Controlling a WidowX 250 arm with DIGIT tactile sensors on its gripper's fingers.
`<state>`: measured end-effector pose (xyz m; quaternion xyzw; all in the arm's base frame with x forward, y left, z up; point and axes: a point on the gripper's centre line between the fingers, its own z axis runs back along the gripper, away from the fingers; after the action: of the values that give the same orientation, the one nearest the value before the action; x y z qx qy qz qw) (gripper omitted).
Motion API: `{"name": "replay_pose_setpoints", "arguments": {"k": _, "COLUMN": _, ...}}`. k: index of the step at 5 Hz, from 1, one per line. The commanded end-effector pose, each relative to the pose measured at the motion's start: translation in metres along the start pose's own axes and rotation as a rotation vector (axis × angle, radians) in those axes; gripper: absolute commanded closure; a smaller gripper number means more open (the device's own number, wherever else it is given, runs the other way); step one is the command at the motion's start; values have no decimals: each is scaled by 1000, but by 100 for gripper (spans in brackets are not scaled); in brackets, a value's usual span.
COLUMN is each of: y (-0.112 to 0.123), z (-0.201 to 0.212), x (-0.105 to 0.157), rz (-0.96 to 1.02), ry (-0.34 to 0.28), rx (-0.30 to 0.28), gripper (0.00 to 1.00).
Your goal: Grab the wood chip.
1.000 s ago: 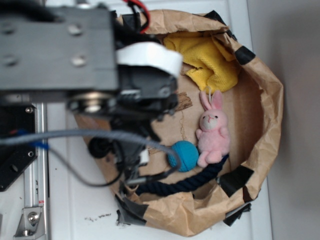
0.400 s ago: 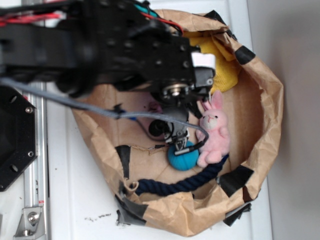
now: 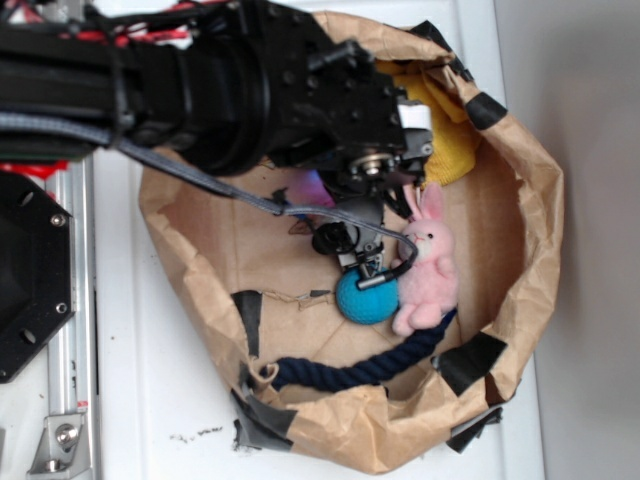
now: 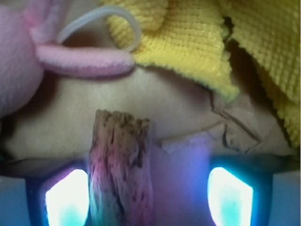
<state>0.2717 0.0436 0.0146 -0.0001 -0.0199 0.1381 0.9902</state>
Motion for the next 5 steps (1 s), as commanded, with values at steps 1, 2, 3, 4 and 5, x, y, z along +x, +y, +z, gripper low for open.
{"name": "replay_pose_setpoints", "arguments": {"k": 1, "y": -3, "z": -15, "x": 0, "rz": -56, "ry": -8, "rx": 17, "gripper": 0}}
{"name": "replay_pose_setpoints", "arguments": {"k": 2, "y": -7, "z": -19, "x": -5, "rz": -91, "ry": -21, "rx": 24, "gripper": 100}}
{"name": "replay_pose_setpoints", "arguments": {"k": 3, "y": -7, "z": -10, "x": -10, "rz": -103, "ry": -43, "rx": 19, "gripper": 100}}
{"name": "replay_pose_setpoints", "arguments": {"k": 4, "y": -7, "z": -9, "x": -11, "rz": -108, "ry": -44, "rx": 15, "gripper": 100}}
{"name": "replay_pose_setpoints", "arguments": {"k": 5, "y": -7, "z": -10, "x": -12, "rz": -112, "ry": -43, "rx": 7, "gripper": 100}}
